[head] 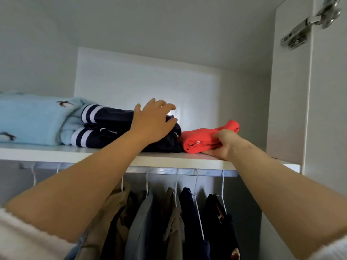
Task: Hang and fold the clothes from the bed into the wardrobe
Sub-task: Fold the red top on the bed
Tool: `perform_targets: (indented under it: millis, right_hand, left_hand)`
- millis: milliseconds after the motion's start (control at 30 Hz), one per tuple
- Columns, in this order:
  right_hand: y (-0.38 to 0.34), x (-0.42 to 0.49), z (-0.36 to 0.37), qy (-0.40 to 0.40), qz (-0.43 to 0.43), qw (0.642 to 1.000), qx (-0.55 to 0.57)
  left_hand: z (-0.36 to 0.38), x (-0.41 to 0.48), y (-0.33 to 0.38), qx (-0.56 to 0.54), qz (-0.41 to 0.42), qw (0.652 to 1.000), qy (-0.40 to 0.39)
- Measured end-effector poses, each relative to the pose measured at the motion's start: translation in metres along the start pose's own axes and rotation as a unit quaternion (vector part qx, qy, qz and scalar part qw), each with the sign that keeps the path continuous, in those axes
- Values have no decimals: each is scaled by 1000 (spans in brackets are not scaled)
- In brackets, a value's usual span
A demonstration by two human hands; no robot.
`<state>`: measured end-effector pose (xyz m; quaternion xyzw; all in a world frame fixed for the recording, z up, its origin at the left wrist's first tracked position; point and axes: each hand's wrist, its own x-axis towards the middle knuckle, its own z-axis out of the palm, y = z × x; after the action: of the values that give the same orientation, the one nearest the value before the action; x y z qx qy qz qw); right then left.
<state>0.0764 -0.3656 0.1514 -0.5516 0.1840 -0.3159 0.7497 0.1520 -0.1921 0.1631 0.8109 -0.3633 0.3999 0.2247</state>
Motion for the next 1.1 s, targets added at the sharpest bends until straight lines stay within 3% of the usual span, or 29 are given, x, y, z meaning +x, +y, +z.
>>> perform_targets:
  millis: [100,233,300,333,367,400,467,500,533,667,733,967,1100]
  right_hand:
    - [-1,-2,1,-21,28,999,3]
    - [-4,-4,4,-24,43,998,32]
    - [0,-1,8,75,-33,996,-43]
    - [3,0,9,154,-111,972,-138]
    - [6,-1,9,212,-200,922,-254]
    - [9,-2,10,242,-293,851,-362]
    - [12,-3,13,224,-442,694,-523]
    - [13,-1,15,191,-464,642,-580]
    - [14,1,16,158,-446,620,-626]
    - [11,7,17,59,-215,695,-683]
    - [12,9,16,38,-175,716,-675]
    - [14,10,14,0,-140,736,-663]
    - [21,-11,20,85,-249,726,-636]
  left_hand:
    - [7,-6,-7,28,-11,999,-41]
    - [13,-9,-10,59,-18,998,-1]
    - [14,-9,-9,64,-21,998,-1]
    - [15,-9,-9,64,-21,998,-2]
    - [15,-10,-9,65,-18,998,-2]
    - [15,-11,-10,66,-16,998,0]
    - [16,-12,-10,69,-13,998,3]
    - [16,-13,-9,70,-13,997,1]
    - [16,-13,-9,70,-13,997,0]
    - [18,-14,-10,69,-8,998,-1]
    - [18,-14,-11,72,-6,997,3]
    - [22,-14,-9,69,-4,998,0]
    - [21,-16,-11,61,4,998,-13]
